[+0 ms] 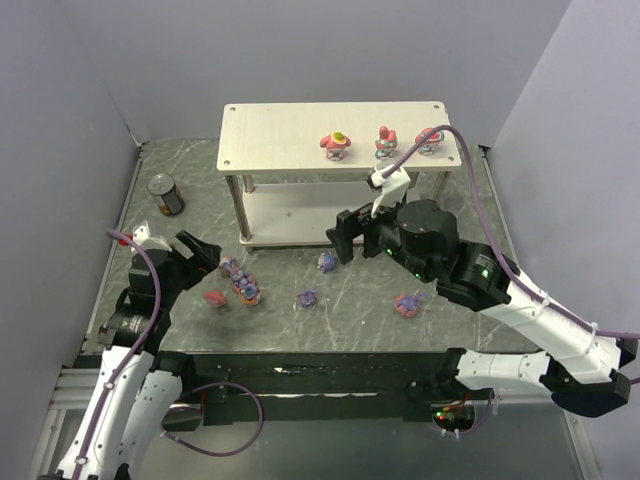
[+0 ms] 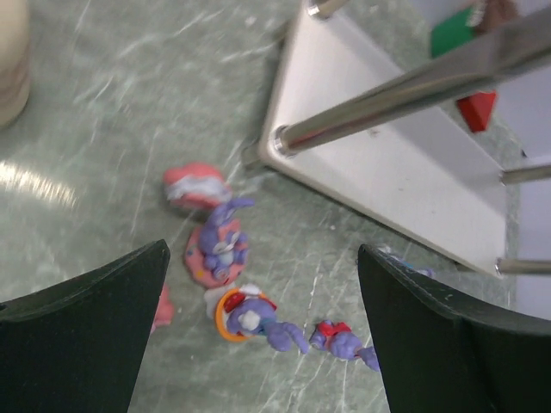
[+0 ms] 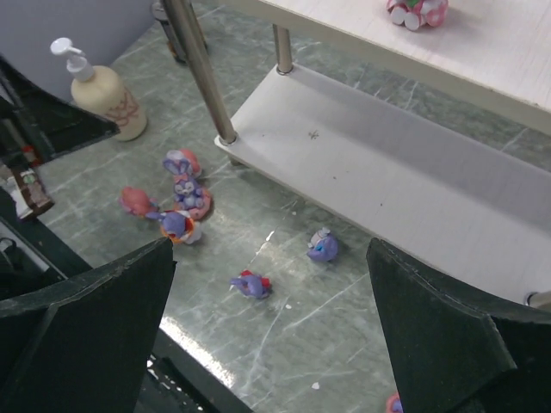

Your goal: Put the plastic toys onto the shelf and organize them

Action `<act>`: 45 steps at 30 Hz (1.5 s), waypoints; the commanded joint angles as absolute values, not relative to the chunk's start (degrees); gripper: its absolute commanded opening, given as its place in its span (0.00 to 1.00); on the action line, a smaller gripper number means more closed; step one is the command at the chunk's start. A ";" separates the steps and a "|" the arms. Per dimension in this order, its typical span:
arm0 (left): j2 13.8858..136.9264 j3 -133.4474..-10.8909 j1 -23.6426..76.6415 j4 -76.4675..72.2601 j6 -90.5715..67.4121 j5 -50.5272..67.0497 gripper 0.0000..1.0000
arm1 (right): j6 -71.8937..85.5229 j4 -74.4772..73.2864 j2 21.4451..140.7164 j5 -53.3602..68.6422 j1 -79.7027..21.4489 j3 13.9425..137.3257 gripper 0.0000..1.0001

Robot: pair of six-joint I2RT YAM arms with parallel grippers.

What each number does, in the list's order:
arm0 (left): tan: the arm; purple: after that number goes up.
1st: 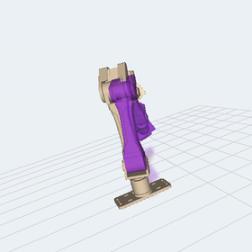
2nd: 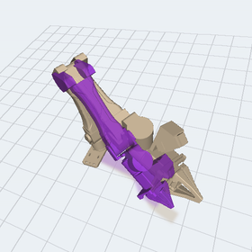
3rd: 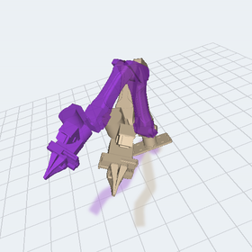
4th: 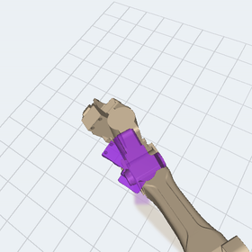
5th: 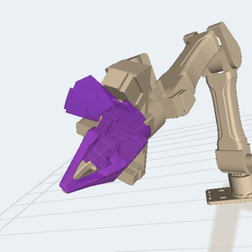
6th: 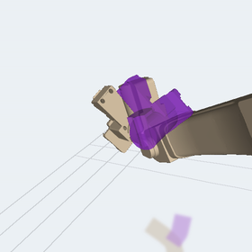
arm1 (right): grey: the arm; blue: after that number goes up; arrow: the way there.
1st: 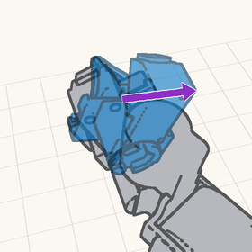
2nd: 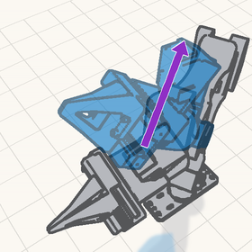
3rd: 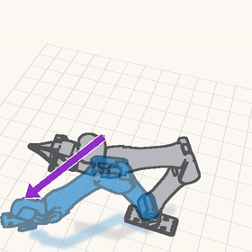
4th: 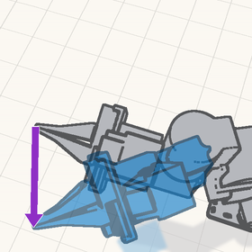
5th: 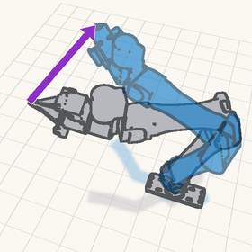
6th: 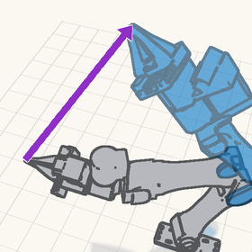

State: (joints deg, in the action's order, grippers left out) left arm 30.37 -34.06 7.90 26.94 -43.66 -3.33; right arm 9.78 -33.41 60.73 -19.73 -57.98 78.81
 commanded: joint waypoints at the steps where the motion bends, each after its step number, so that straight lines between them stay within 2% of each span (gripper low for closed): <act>1: 30.59 -32.08 10.01 32.76 -55.62 -10.96 0.97 | 11.69 -26.64 55.38 -18.72 -58.36 75.51 1.00; 8: 32.43 -32.78 12.13 41.90 -65.20 -14.84 0.97 | 14.93 -24.27 53.00 -21.89 -58.27 69.88 1.00; 12: 39.17 -38.83 12.13 51.12 -69.34 -19.86 0.97 | 15.56 -23.55 51.68 -22.67 -58.10 66.89 1.00; 16: 44.55 -40.17 12.22 51.95 -70.49 -17.15 0.99 | 15.64 -23.91 51.07 -25.40 -58.01 66.53 1.00; 23: 50.36 -34.99 12.13 46.68 -72.25 -12.66 0.82 | 16.52 -24.87 50.89 -26.54 -57.57 66.45 1.00; 28: 52.64 -32.35 12.13 41.23 -71.72 -11.17 0.81 | 17.05 -24.26 52.46 -26.28 -57.39 65.92 1.00; 34: 55.98 -30.50 12.13 37.18 -70.84 -10.72 0.73 | 17.93 -25.05 54.67 -26.89 -57.13 65.66 1.00; 40: 57.74 -29.71 12.13 35.33 -70.93 -10.46 0.57 | 18.46 -25.14 53.79 -27.33 -56.95 64.43 1.00; 41: 57.83 -29.88 12.13 35.25 -70.75 -10.37 0.46 | 18.54 -24.96 53.62 -27.33 -56.78 63.99 1.00; 44: 57.83 -30.06 12.13 35.51 -70.66 -9.67 0.28 | 18.72 -24.87 53.44 -27.07 -56.43 63.46 1.00; 45: 57.66 -30.15 12.13 35.77 -70.75 -9.23 0.15 | 18.81 -24.79 53.35 -27.16 -56.16 63.28 1.00</act>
